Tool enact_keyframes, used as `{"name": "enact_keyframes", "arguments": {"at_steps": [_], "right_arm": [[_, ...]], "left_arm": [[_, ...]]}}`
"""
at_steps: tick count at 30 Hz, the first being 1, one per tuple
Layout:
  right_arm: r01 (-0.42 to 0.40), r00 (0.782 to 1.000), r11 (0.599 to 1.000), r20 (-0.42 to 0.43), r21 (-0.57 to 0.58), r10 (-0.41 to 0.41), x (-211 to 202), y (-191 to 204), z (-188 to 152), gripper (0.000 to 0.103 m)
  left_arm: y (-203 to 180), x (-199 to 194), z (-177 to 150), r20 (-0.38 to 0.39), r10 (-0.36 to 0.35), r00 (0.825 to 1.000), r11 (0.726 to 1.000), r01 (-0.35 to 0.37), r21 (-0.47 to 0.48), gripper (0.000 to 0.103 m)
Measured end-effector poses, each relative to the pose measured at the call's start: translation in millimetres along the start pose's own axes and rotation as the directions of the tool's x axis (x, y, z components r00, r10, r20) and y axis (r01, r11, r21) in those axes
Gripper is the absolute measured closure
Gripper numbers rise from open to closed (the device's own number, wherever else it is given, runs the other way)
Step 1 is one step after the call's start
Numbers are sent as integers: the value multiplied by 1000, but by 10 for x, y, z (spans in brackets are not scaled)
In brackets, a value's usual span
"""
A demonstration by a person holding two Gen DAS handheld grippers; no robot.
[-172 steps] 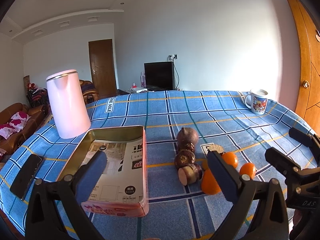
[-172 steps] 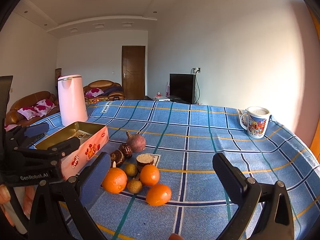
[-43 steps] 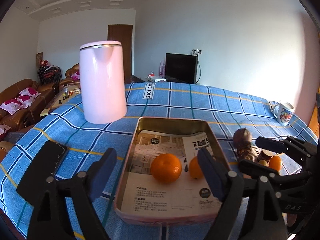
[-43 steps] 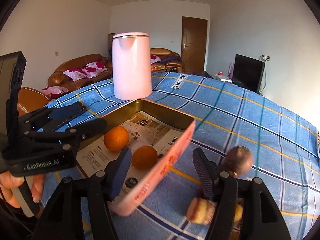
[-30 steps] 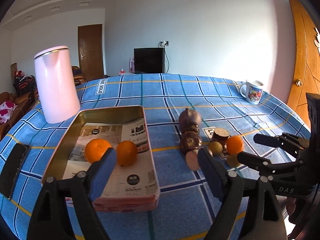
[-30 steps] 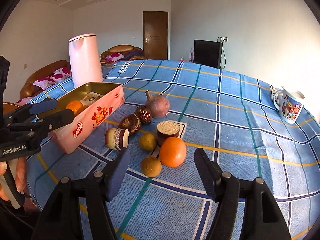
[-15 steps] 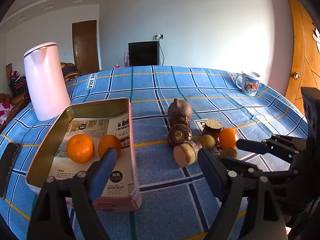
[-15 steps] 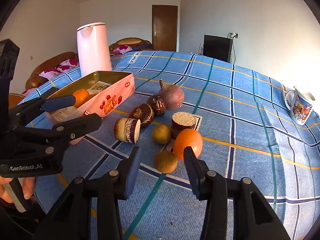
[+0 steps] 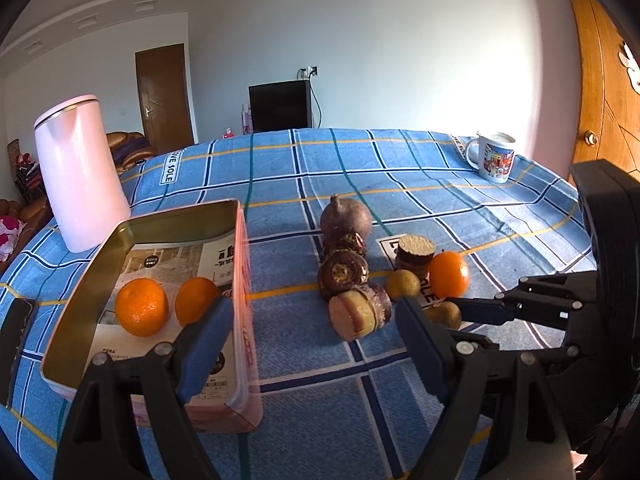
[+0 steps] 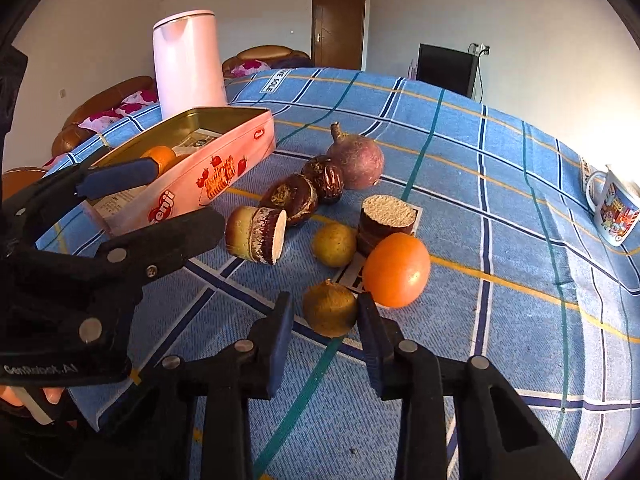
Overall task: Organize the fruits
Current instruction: 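Grasp a kiwi with the right tool while the left tool reaches the cut taro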
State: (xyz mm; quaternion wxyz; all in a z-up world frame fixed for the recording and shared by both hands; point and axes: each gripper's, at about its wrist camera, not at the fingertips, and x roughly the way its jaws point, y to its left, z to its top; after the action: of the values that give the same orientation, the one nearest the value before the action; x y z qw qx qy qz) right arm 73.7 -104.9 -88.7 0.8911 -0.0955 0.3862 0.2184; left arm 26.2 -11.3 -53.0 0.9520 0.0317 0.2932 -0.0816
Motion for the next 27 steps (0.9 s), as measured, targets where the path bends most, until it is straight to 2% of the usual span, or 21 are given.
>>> {"name": "enact_keyframes", "arguments": {"at_steps": [4, 6, 8, 10, 12, 17, 27], "right_arm": [[-40, 999, 999, 32, 36, 39, -48, -78, -16, 74], [-32, 995, 999, 94, 33, 29, -157, -87, -54, 74], [14, 990, 1000, 143, 16, -16, -251, -77, -104, 74], [36, 984, 999, 176, 22, -39, -316, -124, -134, 74], [38, 982, 998, 185, 46, -46, -328, -208, -131, 74], [-28, 977, 994, 214, 106, 5, -369, -359, -135, 74], [-37, 976, 992, 217, 118, 10, -357, -363, -133, 74]], "left_arm": [[-16, -21, 17, 2, -12, 1000, 1000, 12, 0, 19], [-56, -33, 22, 8, -8, 1000, 1000, 8, 13, 19], [-109, -24, 29, 5, -11, 1000, 1000, 11, 25, 19], [-173, 21, 39, -9, -18, 1000, 999, 18, 36, 24], [-230, 89, 51, -35, -35, 999, 999, 37, 37, 28], [-281, 270, 70, -102, -53, 993, 998, 55, 15, 36], [-328, 439, 128, -154, 25, 988, 999, -20, 36, 43]]}}
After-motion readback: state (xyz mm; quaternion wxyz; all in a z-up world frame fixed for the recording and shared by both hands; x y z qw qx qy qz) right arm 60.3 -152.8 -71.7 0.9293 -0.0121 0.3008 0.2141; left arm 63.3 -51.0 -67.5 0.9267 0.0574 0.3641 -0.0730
